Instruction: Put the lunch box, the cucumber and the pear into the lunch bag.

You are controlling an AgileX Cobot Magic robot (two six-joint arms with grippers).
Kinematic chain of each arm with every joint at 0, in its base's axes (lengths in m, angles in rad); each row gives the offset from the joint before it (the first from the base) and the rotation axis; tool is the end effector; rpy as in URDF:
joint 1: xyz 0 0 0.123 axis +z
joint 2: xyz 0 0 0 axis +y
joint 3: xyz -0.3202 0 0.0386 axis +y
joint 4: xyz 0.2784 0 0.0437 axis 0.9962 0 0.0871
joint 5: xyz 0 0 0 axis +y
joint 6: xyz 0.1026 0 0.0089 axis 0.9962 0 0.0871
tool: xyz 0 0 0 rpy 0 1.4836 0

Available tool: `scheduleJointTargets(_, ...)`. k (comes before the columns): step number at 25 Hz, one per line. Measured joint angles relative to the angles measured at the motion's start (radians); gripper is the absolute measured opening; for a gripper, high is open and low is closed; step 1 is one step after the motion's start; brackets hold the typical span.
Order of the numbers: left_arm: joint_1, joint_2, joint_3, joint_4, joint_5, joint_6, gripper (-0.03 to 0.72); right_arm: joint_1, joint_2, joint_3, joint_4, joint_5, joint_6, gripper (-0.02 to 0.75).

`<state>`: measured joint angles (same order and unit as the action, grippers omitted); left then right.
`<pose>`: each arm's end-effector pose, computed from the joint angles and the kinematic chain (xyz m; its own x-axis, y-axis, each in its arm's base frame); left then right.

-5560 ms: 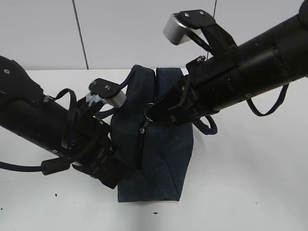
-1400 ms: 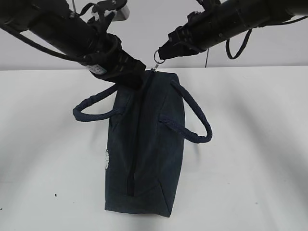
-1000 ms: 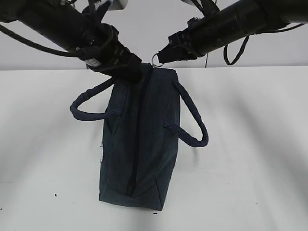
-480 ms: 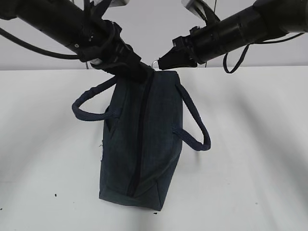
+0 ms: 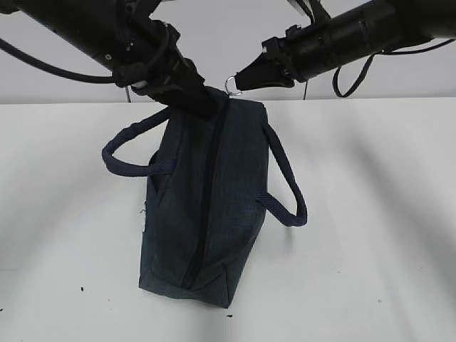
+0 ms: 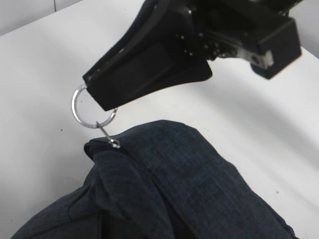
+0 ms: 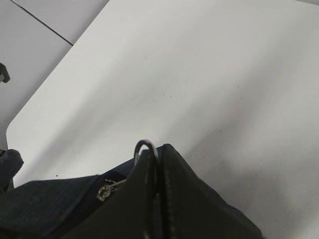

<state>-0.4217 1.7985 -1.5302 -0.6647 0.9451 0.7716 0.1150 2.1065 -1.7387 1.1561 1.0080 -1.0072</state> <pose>0.3779 -0.2260 0.3190 -0.5278 0.5545 -0.6434 0.8214 0.5259 -0.2205 0.5026 0.1383 0.2704 -0.6666 -0.1573 -0.7287 -0.6700 0.5548 0.4932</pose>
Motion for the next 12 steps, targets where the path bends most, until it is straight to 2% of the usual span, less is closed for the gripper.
scheduleJointTargets(9, 0.000, 0.000, -0.004, 0.028, 0.021, -0.009, 0.002, -0.001, 0.007, -0.019, 0.004, 0.006, -0.002, 0.006)
scheduleJointTargets(12, 0.000, 0.000, -0.005, -0.002, 0.039, 0.026, 0.002, -0.001, 0.007, -0.019, 0.001, 0.005, -0.004, 0.006)
